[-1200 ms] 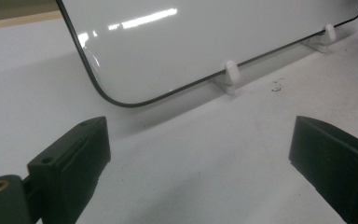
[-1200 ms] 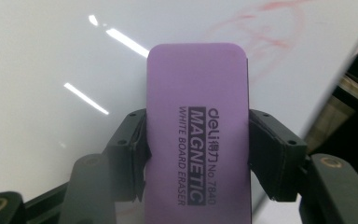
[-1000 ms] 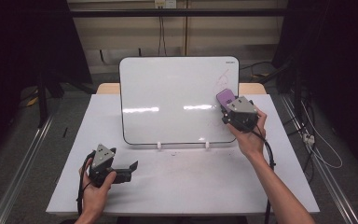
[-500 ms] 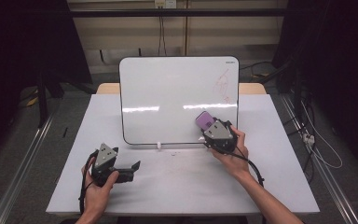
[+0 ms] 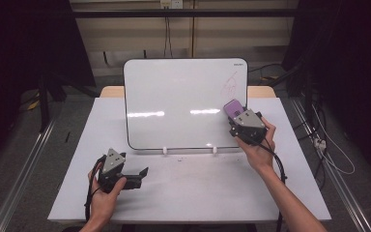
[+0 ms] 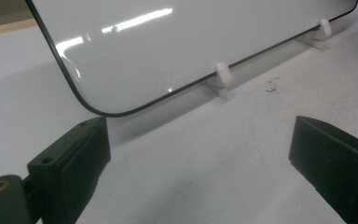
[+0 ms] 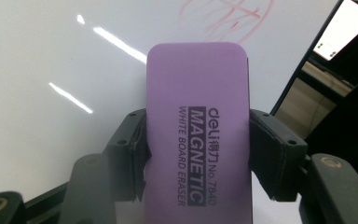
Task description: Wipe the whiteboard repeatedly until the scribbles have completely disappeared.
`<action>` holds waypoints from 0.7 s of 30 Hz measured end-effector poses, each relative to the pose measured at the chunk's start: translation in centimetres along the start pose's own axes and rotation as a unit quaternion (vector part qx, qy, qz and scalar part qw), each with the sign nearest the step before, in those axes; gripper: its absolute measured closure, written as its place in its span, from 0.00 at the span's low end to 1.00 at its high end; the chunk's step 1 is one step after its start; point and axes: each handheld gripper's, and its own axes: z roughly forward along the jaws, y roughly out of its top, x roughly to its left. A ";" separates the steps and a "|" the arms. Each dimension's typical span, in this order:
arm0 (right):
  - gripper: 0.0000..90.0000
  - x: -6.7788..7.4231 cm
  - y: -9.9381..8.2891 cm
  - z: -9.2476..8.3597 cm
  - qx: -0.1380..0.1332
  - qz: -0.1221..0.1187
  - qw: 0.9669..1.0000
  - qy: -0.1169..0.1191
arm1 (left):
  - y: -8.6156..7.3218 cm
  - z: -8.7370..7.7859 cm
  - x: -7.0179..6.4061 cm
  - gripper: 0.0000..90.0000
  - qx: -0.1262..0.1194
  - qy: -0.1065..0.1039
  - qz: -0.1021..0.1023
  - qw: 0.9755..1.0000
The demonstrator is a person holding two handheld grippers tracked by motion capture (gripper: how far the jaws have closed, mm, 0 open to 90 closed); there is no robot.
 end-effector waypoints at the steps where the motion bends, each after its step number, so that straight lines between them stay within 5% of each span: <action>1: 0.46 0.4 -0.1 -0.1 -0.001 -0.011 1.000 -0.004 | 0.0 0.0 0.1 0.06 -0.001 0.000 0.000 1.000; 4: 0.46 2.0 -0.5 -0.4 0.002 -0.036 0.999 0.017 | -0.1 -0.1 0.3 0.06 0.000 0.003 -0.003 1.000; 7: 0.46 3.9 -1.5 -1.0 0.004 -0.034 0.998 0.046 | -0.1 -0.2 0.2 0.06 -0.003 0.004 -0.006 1.000; 12: 0.46 4.7 -2.1 -1.4 0.007 -0.050 0.997 0.060 | -0.1 -0.2 0.3 0.06 -0.002 0.005 -0.005 1.000; 16: 0.46 2.9 -2.2 -1.2 0.007 -0.026 0.999 0.041 | -0.2 -0.2 0.4 0.06 -0.002 0.005 -0.006 1.000; 18: 0.46 0.8 -1.9 -1.0 0.005 -0.002 1.000 0.003 | -0.2 -0.2 0.4 0.06 -0.001 0.004 -0.005 1.000; 21: 0.46 -0.4 -1.5 -0.6 0.007 0.015 1.000 -0.007 | -0.1 -0.1 0.5 0.06 0.001 0.004 -0.002 1.000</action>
